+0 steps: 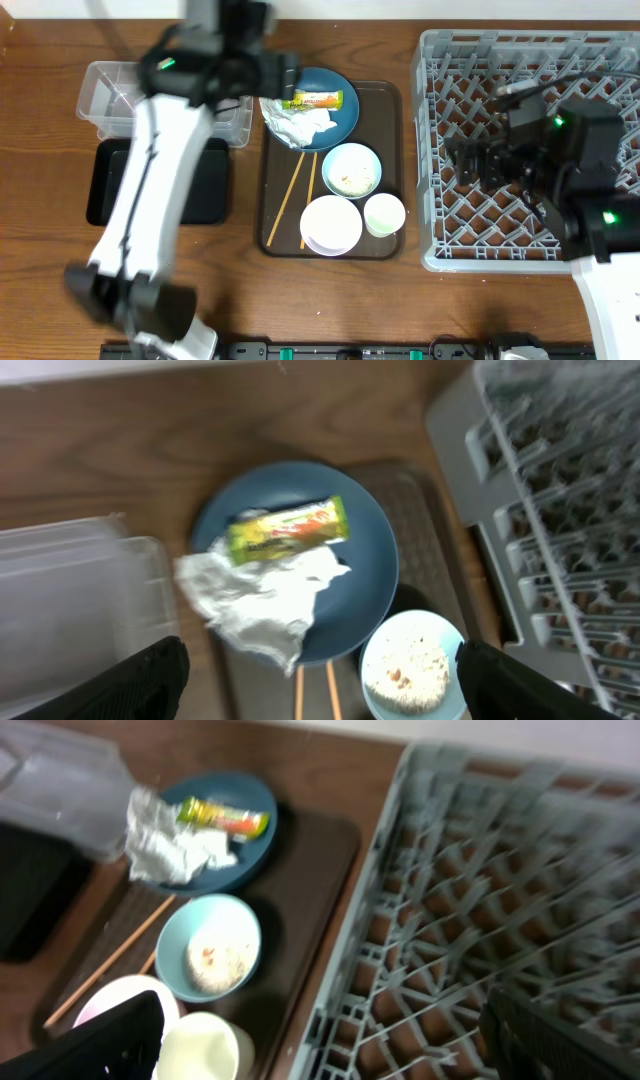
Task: Sort waste into correct bins and load items into the dishwasher rack
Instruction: 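Reach the left gripper to the blue plate and grasp the white tissue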
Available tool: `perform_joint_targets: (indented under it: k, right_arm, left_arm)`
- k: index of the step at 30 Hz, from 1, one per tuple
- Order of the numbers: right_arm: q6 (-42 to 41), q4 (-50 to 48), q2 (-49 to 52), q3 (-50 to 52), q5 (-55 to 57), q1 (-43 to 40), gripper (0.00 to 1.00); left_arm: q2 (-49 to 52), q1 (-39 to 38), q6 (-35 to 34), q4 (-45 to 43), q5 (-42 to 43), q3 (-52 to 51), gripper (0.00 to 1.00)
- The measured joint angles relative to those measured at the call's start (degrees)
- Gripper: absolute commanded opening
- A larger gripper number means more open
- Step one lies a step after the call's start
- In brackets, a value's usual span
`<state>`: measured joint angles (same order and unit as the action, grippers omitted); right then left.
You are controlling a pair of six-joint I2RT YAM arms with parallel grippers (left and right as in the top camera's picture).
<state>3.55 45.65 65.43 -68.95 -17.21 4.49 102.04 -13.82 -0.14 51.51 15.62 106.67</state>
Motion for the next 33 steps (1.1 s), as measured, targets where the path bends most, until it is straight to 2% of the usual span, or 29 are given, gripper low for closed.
perform_joint_targets:
  k: [4,7,9,11,15,21,31,33]
  right_arm:
    - [0.0,1.8,3.0,0.0,-1.4,0.0,0.99]
    - [0.0,2.3,3.9,0.0,-1.9,0.0,0.99]
    - [0.0,2.3,4.2,0.0,-2.1,0.0,0.99]
    - [0.0,2.3,4.3,0.0,-2.3,0.0,0.99]
    - [0.0,2.3,4.3,0.0,-2.4,0.0,0.99]
    - [0.0,2.6,4.3,0.0,-2.5,0.0,0.99]
    - [0.0,2.8,4.3,0.0,-2.5,0.0,0.99]
    - [0.0,2.8,4.3,0.0,-2.5,0.0,0.99]
  left_arm:
    - [8.0,-2.9,0.0,-1.8,-0.6,0.1,0.88]
    - [12.7,-3.7,-0.1,-4.0,-0.6,0.1,0.81]
    - [15.2,-3.8,-1.0,-5.7,-0.8,0.1,0.81]
    - [17.1,-3.8,-4.1,-6.4,-2.1,0.1,0.81]
    - [20.5,-3.8,-14.6,-6.2,-6.7,0.1,0.82]
    - [25.7,-4.3,-23.9,-6.6,-10.4,0.1,0.81]
    - [29.6,-6.1,-27.6,-8.0,-12.7,0.1,0.81]
    - [30.6,-6.2,-28.1,-8.4,-12.9,0.1,0.75]
